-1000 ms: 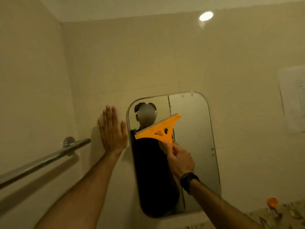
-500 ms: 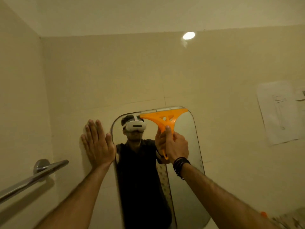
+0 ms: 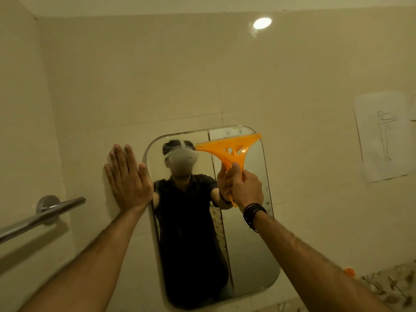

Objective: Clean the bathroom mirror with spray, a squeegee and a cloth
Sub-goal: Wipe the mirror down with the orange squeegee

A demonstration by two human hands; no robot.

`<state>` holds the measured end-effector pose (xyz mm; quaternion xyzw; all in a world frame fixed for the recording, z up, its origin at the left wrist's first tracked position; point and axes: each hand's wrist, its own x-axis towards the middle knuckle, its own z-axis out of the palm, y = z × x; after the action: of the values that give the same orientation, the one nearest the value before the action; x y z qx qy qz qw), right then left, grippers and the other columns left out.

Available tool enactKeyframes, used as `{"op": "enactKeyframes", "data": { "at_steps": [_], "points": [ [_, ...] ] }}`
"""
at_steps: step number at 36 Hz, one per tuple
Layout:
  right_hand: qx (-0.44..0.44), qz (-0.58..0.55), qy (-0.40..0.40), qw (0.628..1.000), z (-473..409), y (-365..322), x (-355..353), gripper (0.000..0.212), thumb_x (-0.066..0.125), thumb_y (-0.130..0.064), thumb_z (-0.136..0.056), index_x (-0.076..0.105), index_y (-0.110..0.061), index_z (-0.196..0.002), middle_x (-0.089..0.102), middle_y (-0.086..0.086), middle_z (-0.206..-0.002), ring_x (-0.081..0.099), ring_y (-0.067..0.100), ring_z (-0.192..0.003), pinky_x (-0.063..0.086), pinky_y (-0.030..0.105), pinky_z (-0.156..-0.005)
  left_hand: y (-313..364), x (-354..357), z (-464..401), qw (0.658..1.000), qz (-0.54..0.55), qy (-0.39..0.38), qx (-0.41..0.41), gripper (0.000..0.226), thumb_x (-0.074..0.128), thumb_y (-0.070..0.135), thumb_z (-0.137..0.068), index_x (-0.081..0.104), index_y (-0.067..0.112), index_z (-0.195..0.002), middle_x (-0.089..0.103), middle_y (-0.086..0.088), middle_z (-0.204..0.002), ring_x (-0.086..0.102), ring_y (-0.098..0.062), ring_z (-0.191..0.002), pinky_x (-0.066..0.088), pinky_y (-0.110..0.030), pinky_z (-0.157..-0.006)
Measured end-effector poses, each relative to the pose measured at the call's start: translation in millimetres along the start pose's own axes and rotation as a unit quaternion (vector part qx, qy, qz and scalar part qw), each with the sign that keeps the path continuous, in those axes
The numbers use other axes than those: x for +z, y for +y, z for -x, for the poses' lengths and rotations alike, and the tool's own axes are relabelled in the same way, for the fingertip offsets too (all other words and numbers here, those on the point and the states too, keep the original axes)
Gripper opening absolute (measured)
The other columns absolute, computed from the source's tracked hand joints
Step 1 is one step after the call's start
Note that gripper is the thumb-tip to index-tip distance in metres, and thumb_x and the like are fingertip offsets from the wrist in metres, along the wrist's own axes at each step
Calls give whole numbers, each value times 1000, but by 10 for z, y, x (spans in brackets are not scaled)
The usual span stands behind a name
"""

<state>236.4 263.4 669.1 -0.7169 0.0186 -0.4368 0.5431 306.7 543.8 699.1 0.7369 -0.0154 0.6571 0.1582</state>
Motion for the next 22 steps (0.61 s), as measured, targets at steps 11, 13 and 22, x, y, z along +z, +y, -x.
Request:
{"op": "enactKeyframes", "data": {
  "at_steps": [11,13,22],
  "points": [
    [53,-7,-27,998,657,895,-28,71,29,-82,-86,69,-24,-76,70,-4,-69,67,14,-66,58,43,-63,-39,11,351,1000,-20,-16,-12,63,2,43,-106,6,17,-164,3,-7,-172,2,-22,-159,5,-48,-128],
    [63,0,-28,998,776,1008,-56,62,35,-72,-93,68,-23,-74,69,-4,-67,65,15,-64,55,40,-60,-53,11,428,999,-24,-20,-18,64,1,43,-106,7,18,-164,4,-6,-172,2,-22,-159,6,-48,-128],
    [18,6,5,1000,770,812,-267,59,38,-63,-97,63,-16,-72,62,1,-65,56,18,-61,40,33,-56,-127,-1,654,998,-37,-42,-10,65,2,45,-106,10,16,-164,7,-8,-171,6,-23,-159,7,-48,-128]
  ]
}}
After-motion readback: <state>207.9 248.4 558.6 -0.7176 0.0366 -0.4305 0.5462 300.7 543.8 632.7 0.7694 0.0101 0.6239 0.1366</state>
